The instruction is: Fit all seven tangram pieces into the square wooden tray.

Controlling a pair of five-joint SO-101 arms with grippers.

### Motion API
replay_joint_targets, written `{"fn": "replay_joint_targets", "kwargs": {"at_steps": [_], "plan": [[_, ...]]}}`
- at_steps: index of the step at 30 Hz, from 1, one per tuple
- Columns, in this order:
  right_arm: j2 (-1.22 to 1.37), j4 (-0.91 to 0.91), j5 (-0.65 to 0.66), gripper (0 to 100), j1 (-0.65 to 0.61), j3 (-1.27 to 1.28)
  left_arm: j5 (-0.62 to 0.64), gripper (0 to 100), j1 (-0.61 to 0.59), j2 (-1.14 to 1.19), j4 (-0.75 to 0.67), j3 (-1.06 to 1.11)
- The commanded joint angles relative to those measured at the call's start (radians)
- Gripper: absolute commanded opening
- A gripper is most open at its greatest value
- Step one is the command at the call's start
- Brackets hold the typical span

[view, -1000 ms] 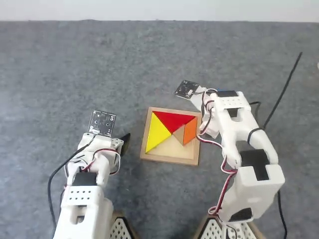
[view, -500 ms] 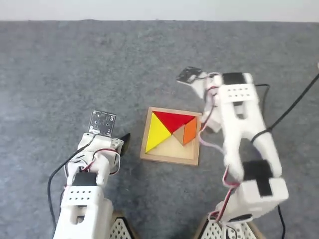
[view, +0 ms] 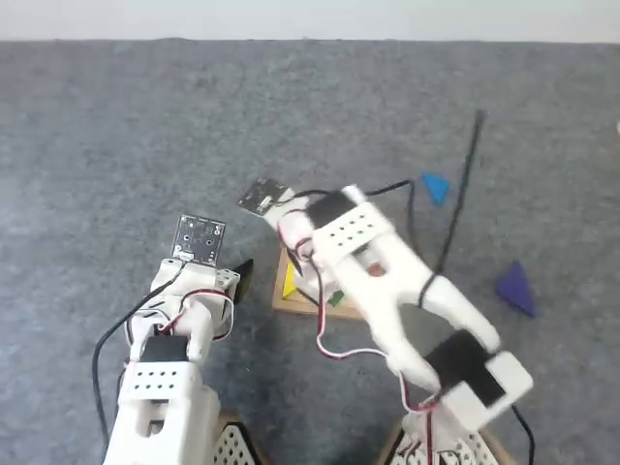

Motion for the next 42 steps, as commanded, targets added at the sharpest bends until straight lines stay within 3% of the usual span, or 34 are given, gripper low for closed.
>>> {"fn": "replay_joint_targets", "kwargs": {"at_steps": [1,11,21,33,42], "plan": [[0.053,-0.074,-0.072,9.6,-0.028,-0.018,-0.009,28,-0.003,-0.018,-0.023,-0.005],[0.096,-0.101,-0.075,10.7,-0.028,-0.018,-0.009,28,-0.003,-0.018,-0.023,-0.005],[0.097,-0.09,-0.049,32.5,-0.027,-0.055,-0.009,28,-0.003,-0.018,-0.023,-0.005],[0.099,-0.059,-0.041,32.5,-0.021,-0.052,-0.009,28,-0.003,-0.018,-0.023,-0.005],[0.107,-0.102,0.02,32.5,0.053,-0.054,-0.009,28,-0.003,-0.018,-0.023,-0.005]]}}
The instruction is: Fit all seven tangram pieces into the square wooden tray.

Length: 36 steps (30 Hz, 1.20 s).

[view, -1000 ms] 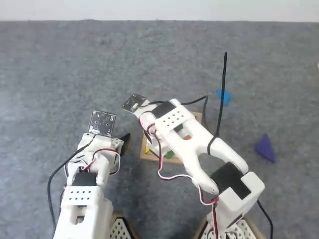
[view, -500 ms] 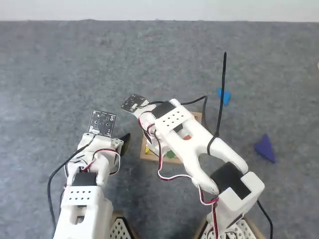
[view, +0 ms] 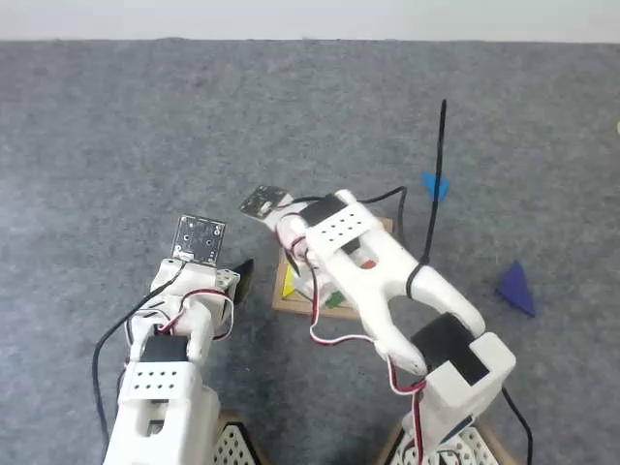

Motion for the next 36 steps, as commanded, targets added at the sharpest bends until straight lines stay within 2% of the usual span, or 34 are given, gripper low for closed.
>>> {"fn": "replay_joint_targets", "kwargs": {"at_steps": [1,16,26,32,36], "plan": [[-0.008,-0.027,0.041,32.5,0.045,-0.054,-0.009,28,-0.003,-0.018,-0.023,-0.005],[0.079,-0.073,0.103,32.5,0.071,-0.055,-0.009,28,-0.005,-0.018,-0.021,-0.005],[0.077,-0.062,0.106,32.5,0.099,-0.15,-0.009,28,-0.005,-0.018,-0.021,-0.005],[-0.127,-0.053,0.049,32.5,0.097,-0.153,-0.009,28,-0.005,-0.018,-0.021,-0.005],[-0.314,0.044,0.051,32.5,0.147,-0.095,-0.009,28,-0.005,-0.018,-0.021,-0.005]]}}
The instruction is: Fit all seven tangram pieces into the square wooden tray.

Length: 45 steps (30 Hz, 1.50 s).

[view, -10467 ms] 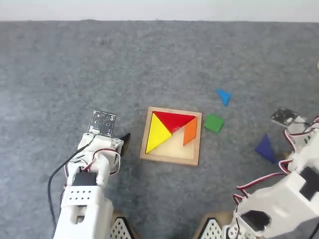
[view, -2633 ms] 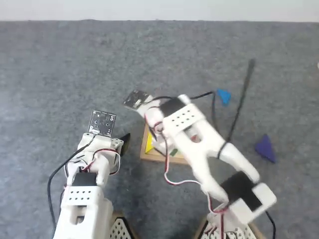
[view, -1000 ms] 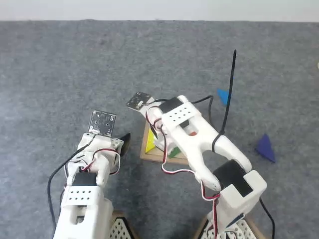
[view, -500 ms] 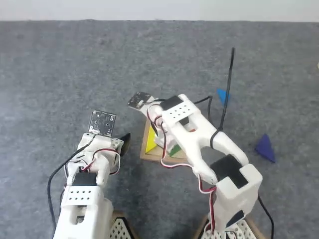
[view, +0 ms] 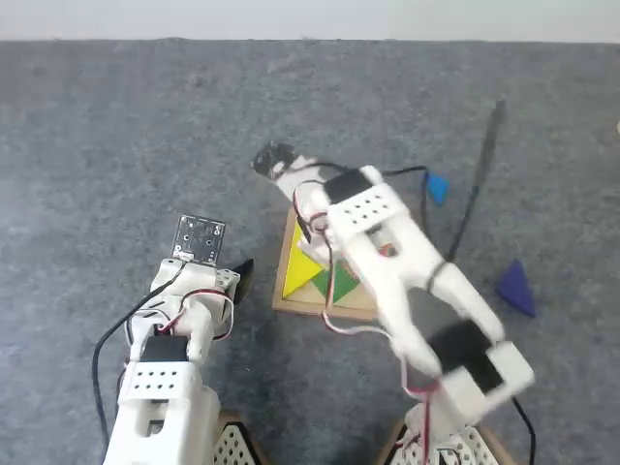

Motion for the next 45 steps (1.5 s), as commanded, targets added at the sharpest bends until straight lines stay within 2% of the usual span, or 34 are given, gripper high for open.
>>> {"fn": "replay_joint_targets", "kwargs": {"at_steps": [1,6,10,13,19,22,25,27,31,33,35,45], "plan": [[-0.26,0.101,-0.006,32.5,0.087,0.04,-0.009,28,-0.005,-0.018,-0.021,-0.005],[-0.386,0.12,0.115,32.5,0.337,0.187,-0.009,28,-0.005,-0.018,-0.021,-0.005],[-0.392,0.137,0.213,32.5,0.561,0.215,-0.009,28,-0.005,-0.018,-0.021,-0.005],[-0.392,0.136,0.281,32.5,0.68,0.238,-0.009,28,-0.005,-0.018,-0.021,-0.005],[-0.392,0.134,0.331,32.5,0.816,0.308,-0.009,28,-0.005,-0.018,-0.021,-0.005],[-0.392,0.142,0.479,32.5,0.86,0.334,-0.009,28,-0.005,-0.018,-0.021,-0.005],[-0.392,0.133,0.54,32.5,0.88,0.39,-0.009,28,-0.005,-0.018,-0.021,-0.005],[-0.395,0.097,0.473,32.5,0.872,0.44,-0.009,28,-0.005,-0.018,-0.021,-0.005],[-0.403,-0.001,0.081,32.5,0.88,0.482,-0.009,28,-0.005,-0.018,-0.02,-0.005],[-0.394,-0.012,-0.018,32.5,0.883,0.483,-0.009,28,-0.005,-0.018,-0.02,-0.005],[-0.392,-0.025,-0.066,32.5,0.881,0.496,-0.009,28,-0.005,-0.018,-0.018,-0.005],[-0.266,-0.282,-0.064,32.5,0.895,0.594,-0.009,28,-0.006,-0.018,-0.017,-0.005]]}}
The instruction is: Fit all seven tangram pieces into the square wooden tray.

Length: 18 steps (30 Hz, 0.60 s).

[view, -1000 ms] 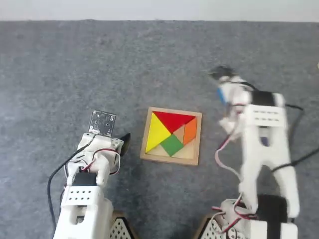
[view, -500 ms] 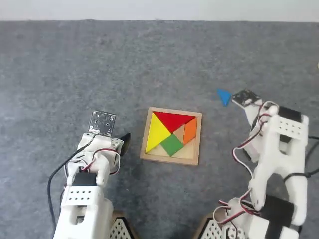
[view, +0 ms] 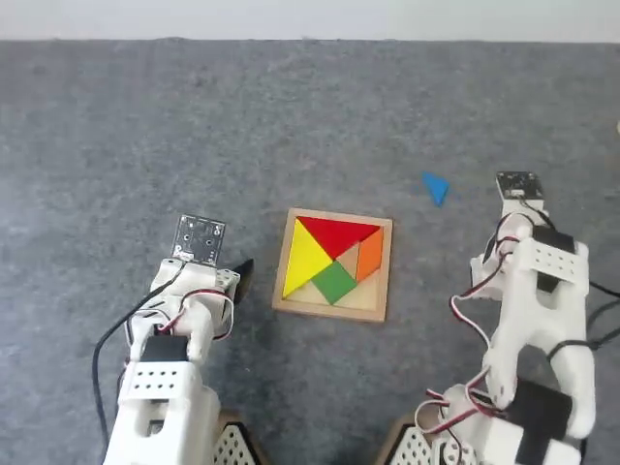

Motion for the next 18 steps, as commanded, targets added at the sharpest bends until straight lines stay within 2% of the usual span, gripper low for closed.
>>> {"fn": "replay_joint_targets", "kwargs": {"at_steps": [1,12,18], "plan": [[0.088,-0.101,-0.012,32.5,0.028,-0.008,-0.009,28,-0.006,-0.018,-0.017,-0.005],[0.263,-0.133,-0.009,32.3,0.035,-0.112,-0.009,28,-0.006,-0.018,-0.017,-0.005],[0.272,-0.137,-0.014,20.0,0.033,-0.146,-0.009,28,-0.006,-0.018,-0.017,-0.005]]}}
